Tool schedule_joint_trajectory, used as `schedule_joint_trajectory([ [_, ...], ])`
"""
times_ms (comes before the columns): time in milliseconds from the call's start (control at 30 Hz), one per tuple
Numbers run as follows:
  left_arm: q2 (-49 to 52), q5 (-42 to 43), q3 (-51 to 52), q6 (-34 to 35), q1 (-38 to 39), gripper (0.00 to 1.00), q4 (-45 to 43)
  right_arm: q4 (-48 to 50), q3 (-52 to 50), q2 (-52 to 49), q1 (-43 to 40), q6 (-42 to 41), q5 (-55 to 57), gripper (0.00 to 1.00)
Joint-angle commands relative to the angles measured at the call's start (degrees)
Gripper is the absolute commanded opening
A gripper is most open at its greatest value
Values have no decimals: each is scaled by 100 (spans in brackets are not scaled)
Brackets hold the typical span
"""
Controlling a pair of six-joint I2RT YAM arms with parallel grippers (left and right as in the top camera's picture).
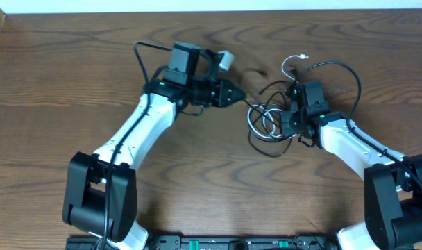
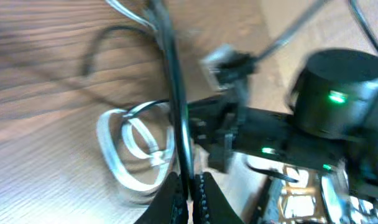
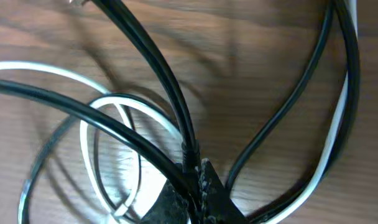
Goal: Untangle cables
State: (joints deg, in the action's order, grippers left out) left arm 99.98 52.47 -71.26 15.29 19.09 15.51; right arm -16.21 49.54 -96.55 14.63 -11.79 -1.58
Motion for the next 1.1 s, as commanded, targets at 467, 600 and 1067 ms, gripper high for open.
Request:
schedule_joint_trajectory([
  [467, -44, -1204, -22, -17, -492, 16, 1381, 1366, -22, -24, 37, 422, -3053, 1],
  [600, -44, -1064, -22, -17, -374, 43, 1373, 1285, -22, -24, 164, 546, -2946, 1],
  [1067, -39, -522, -20, -275, 319, 51, 739, 872, -22, -24, 273, 546, -1945, 1],
])
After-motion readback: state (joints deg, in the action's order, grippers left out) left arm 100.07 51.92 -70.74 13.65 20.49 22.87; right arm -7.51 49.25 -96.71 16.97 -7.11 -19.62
